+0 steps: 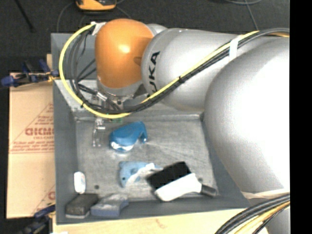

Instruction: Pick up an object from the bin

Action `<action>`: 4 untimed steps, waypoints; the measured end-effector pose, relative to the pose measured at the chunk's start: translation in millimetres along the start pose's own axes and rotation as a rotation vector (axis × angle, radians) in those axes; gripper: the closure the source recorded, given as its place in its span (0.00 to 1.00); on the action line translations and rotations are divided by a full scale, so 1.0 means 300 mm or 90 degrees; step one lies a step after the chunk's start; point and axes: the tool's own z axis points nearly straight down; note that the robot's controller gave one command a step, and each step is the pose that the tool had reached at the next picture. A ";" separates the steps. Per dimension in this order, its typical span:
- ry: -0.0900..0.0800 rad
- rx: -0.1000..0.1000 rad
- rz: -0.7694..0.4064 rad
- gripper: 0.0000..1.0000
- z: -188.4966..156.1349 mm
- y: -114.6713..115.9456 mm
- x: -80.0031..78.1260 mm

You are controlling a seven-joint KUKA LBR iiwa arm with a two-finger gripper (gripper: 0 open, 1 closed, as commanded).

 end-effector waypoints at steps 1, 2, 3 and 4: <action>-0.005 -0.001 0.003 0.00 -0.018 -0.003 -0.007; -0.008 -0.001 -0.012 0.00 0.198 -0.176 0.011; -0.002 0.001 -0.172 0.00 0.208 -0.294 0.033; -0.007 0.001 -0.135 0.00 0.249 -0.427 -0.046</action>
Offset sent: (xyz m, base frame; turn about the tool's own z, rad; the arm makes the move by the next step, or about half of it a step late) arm -0.0100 -0.0967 -0.1169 -0.0342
